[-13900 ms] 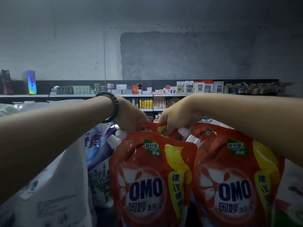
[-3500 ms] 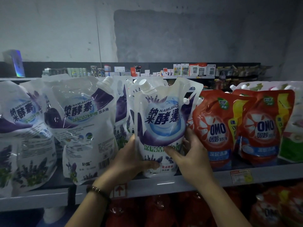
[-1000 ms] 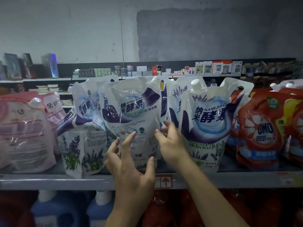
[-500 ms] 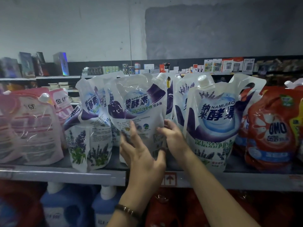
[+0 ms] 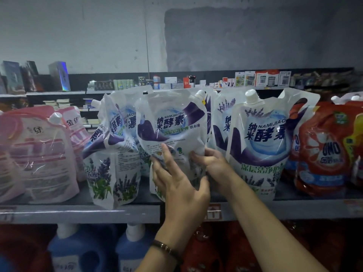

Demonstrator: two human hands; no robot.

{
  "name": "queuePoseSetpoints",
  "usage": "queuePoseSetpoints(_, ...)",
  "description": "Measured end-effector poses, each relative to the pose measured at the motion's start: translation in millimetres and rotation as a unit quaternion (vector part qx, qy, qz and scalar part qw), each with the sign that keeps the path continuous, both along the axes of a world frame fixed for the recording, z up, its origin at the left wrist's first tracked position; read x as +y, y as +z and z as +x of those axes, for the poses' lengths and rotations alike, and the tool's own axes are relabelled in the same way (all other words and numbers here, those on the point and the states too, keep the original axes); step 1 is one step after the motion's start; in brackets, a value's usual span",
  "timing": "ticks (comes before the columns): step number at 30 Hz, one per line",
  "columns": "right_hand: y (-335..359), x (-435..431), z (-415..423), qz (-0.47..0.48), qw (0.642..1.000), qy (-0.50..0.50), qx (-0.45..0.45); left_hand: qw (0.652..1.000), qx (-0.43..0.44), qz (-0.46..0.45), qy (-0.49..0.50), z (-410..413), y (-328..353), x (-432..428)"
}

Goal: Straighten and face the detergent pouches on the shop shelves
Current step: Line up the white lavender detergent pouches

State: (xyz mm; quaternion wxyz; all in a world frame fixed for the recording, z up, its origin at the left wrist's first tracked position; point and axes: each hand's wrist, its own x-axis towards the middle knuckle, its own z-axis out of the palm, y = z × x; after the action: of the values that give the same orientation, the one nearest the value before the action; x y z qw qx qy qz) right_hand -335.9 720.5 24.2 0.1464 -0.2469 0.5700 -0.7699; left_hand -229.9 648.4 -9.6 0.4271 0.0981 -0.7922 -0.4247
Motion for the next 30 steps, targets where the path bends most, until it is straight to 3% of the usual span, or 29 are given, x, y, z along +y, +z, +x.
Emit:
queuePoseSetpoints(3, 0, -1, 0, 0.006, 1.0, 0.011, -0.018, 1.0, 0.003, 0.005, -0.013, 2, 0, -5)
queuePoseSetpoints(19, -3, -2, 16, 0.009, 0.994, -0.02, 0.11, 0.998, 0.031, 0.0, -0.051, 8, -7, -26)
queuePoseSetpoints(30, 10, -7, 44, -0.031, 0.989, -0.051, 0.134, 0.986, 0.147, -0.005, -0.076, -5, -7, -33)
